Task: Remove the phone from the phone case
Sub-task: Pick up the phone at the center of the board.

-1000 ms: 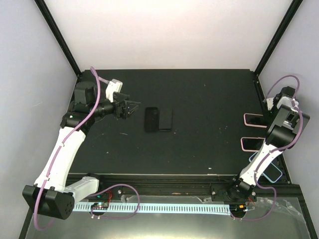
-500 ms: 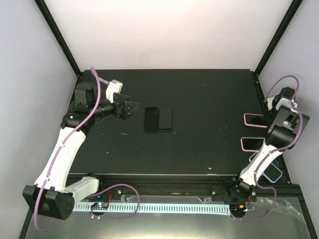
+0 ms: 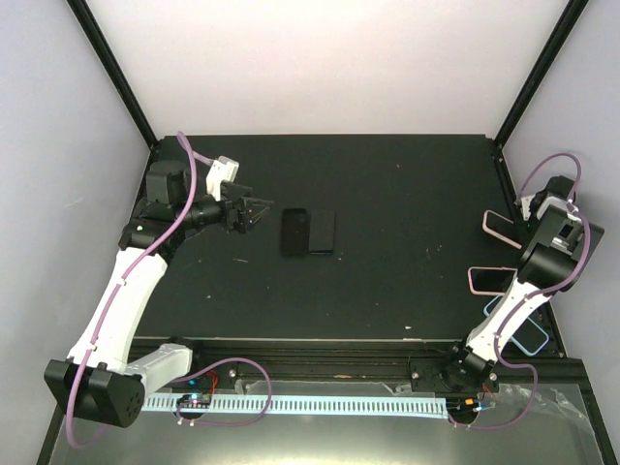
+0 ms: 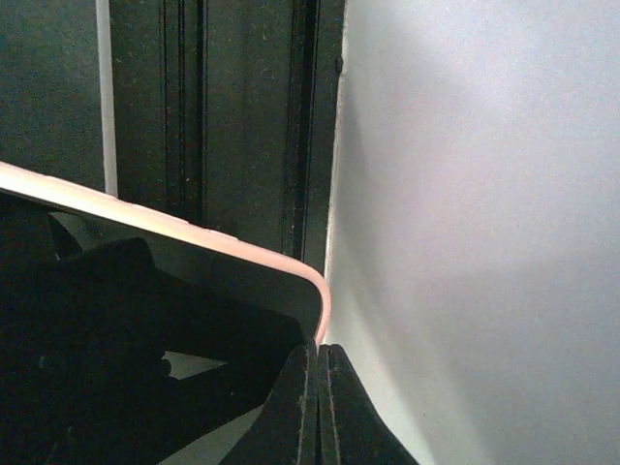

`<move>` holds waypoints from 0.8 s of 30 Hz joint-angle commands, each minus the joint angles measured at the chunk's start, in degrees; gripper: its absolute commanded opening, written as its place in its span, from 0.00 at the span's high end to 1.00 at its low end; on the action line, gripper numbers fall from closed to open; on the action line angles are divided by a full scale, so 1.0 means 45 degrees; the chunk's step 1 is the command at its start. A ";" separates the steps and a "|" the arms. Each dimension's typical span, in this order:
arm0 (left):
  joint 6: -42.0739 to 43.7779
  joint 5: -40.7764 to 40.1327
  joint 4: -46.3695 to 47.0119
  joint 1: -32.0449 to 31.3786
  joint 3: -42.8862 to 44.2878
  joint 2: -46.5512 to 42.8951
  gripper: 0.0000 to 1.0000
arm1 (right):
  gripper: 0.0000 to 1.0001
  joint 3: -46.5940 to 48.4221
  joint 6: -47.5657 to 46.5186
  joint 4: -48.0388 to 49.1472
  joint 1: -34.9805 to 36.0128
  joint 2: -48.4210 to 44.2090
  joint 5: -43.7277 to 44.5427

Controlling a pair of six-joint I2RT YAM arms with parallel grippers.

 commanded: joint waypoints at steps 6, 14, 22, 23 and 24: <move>-0.0176 0.0284 0.0476 0.0085 -0.0089 0.0212 0.01 | 0.96 0.0053 -0.0036 -0.0534 -0.0119 -0.0631 -0.1443; -0.0077 0.0272 0.0396 0.0078 -0.0112 0.0050 0.01 | 0.98 -0.0334 -0.0302 0.0801 -0.0235 -0.1167 -0.0018; -0.0117 0.0262 0.0430 0.0075 -0.0187 -0.0032 0.01 | 0.98 -0.0385 -0.0483 0.0847 -0.0463 -0.0636 0.0475; -0.0117 0.0286 0.0438 0.0079 -0.0193 -0.0032 0.01 | 0.99 -0.0434 -0.0504 0.0847 -0.0522 -0.0598 0.0373; -0.0117 0.0282 0.0442 0.0085 -0.0196 -0.0037 0.01 | 0.99 -0.0495 -0.0521 0.0857 -0.0519 -0.0547 0.0270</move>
